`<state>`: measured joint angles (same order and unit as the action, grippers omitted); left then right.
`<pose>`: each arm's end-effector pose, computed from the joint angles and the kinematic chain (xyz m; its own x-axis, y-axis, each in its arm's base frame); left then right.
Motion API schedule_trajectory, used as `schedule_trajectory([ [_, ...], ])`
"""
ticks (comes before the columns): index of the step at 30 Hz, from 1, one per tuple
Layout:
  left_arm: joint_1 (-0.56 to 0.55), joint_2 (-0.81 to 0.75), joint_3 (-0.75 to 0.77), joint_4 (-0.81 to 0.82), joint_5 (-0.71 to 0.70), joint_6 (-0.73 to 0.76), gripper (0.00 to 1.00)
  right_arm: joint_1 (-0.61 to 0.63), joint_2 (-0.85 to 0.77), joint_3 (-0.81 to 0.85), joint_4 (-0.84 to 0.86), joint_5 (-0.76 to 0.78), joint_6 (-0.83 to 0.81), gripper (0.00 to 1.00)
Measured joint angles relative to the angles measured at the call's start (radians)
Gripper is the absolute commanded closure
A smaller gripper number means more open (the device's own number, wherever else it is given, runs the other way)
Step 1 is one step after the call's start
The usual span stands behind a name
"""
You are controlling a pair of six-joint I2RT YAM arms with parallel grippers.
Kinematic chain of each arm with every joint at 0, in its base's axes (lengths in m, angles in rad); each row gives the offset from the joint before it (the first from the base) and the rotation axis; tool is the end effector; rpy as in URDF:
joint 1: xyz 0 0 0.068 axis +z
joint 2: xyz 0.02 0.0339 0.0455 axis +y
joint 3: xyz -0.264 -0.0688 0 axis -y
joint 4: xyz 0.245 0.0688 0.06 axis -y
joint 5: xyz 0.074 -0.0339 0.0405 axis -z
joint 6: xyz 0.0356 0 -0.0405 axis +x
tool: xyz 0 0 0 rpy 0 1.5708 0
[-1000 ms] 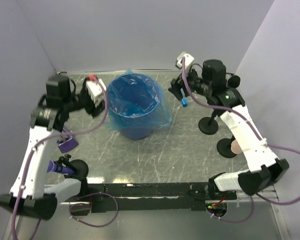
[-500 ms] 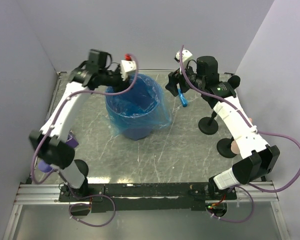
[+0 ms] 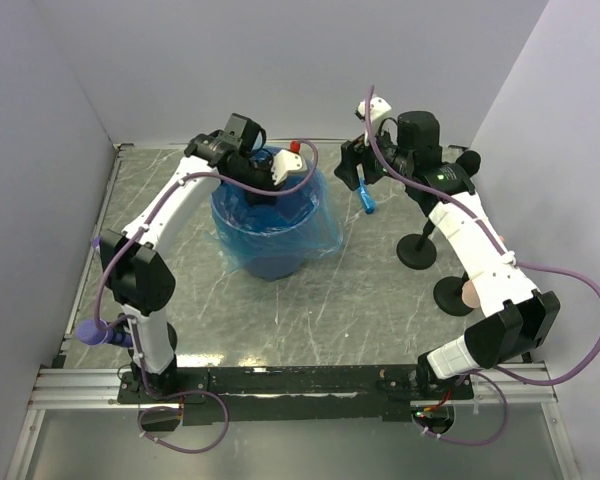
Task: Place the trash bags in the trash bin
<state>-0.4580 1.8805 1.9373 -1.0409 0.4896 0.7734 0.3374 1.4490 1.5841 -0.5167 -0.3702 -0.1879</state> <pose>0.3514 -0.1919 0.3510 -0.0988 0.7360 -0.6697 0.9681 0.2268 0.1065 0.2997 0.1188 0.4281 -0.2284 -0.2647 -0.9369 -0.6801 0.7320 -0.0410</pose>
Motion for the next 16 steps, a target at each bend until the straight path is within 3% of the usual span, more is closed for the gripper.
schedule_trajectory([
  [4, 0.002, 0.014, 0.069, -0.023, -0.008, -0.039, 0.35, -0.005, 0.000, 0.000, 0.009, 0.027, 0.026, 0.10],
  [9, 0.020, -0.093, 0.065, 0.099, -0.032, -0.158, 0.03, -0.010, 0.030, 0.080, -0.010, 0.236, 0.105, 0.03],
  [13, 0.069, -0.224, 0.050, 0.190, -0.048, -0.257, 0.03, -0.011, 0.133, 0.308, -0.047, 0.428, 0.127, 0.01],
  [16, 0.169, -0.304, 0.046, 0.330, -0.066, -0.373, 0.03, -0.011, 0.203, 0.477, -0.043, 0.549, 0.119, 0.01],
])
